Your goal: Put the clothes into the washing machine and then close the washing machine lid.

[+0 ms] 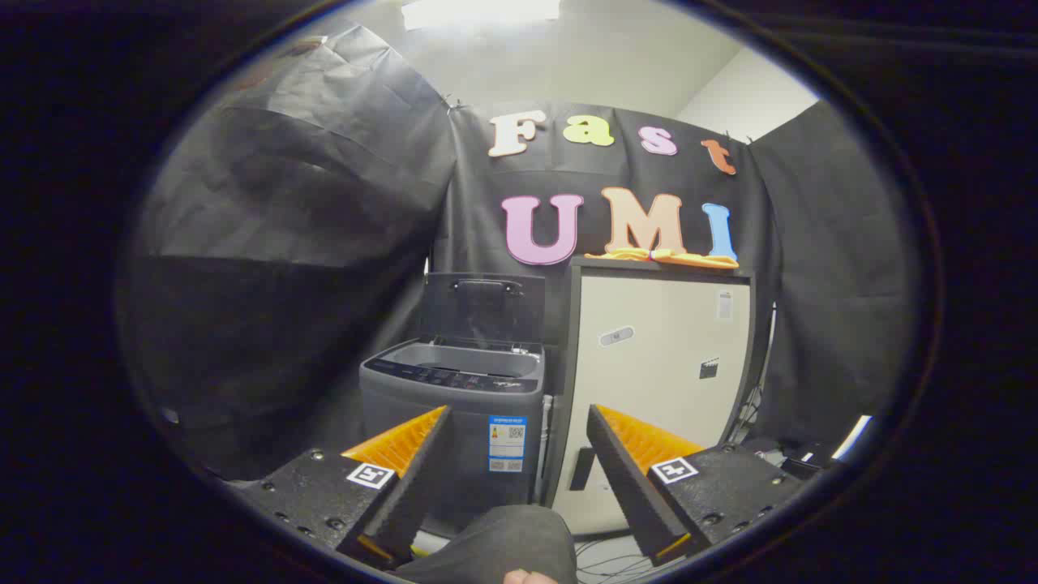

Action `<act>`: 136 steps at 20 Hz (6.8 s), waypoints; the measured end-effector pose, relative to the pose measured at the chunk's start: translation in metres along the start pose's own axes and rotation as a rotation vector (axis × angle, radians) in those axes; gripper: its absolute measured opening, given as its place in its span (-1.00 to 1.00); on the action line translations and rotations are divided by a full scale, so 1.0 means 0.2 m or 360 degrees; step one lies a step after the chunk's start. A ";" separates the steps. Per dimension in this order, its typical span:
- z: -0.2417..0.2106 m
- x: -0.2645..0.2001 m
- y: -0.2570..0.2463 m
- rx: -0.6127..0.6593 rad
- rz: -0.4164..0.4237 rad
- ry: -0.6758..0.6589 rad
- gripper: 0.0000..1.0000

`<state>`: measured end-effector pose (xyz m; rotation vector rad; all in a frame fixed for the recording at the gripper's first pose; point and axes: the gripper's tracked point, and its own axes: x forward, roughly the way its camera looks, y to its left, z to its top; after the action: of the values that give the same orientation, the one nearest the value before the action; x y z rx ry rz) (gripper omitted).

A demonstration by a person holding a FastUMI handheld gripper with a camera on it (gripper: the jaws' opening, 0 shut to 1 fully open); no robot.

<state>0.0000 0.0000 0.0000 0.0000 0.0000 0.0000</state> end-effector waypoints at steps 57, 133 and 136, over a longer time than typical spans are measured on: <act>0.08 0.25 0.02 0.0016 0.0041 0.0050 0.98; 0.81 2.16 0.16 0.0243 0.0213 0.0694 -0.93; 0.75 2.20 0.31 0.0211 0.0268 0.0754 -0.94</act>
<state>0.4408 0.0611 0.1496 0.1325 0.4735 0.1682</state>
